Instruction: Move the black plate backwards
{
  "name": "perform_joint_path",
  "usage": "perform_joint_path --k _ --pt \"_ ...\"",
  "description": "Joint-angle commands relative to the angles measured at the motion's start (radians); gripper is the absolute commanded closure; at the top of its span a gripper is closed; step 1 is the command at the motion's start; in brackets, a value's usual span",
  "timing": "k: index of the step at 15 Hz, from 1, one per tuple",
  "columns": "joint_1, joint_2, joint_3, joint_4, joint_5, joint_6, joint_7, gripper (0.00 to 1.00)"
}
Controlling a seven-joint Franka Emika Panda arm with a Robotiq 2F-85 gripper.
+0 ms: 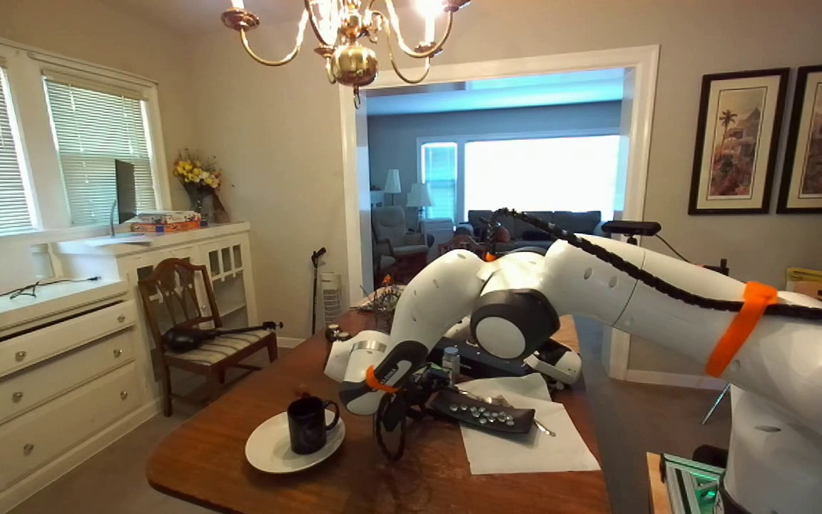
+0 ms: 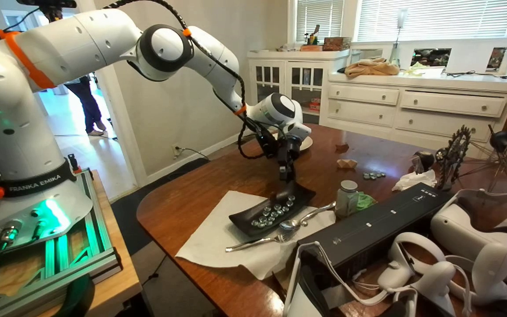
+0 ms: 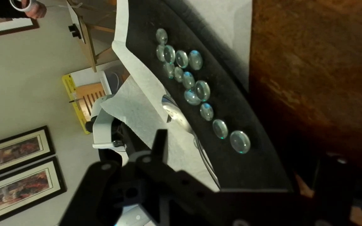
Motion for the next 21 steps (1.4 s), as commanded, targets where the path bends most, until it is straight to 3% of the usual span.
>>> perform_joint_path --k 1,2,3,5,12,13,17,21 --pt "-0.026 0.000 0.007 0.004 0.016 0.014 -0.014 0.07" --pt "-0.028 -0.001 0.006 0.004 0.014 0.015 -0.014 0.13" --pt "-0.031 -0.002 0.007 0.003 0.013 0.016 -0.013 0.32" --pt "-0.034 -0.006 0.010 0.000 0.013 0.022 -0.013 0.41" --pt "-0.034 -0.021 0.020 -0.006 0.014 0.043 -0.015 0.96" --pt "-0.034 -0.026 0.023 -0.008 0.014 0.044 -0.015 1.00" --pt "-0.033 -0.036 0.030 -0.009 0.012 0.039 -0.043 0.98" --pt "-0.031 -0.038 0.035 0.009 0.019 0.012 -0.179 0.98"
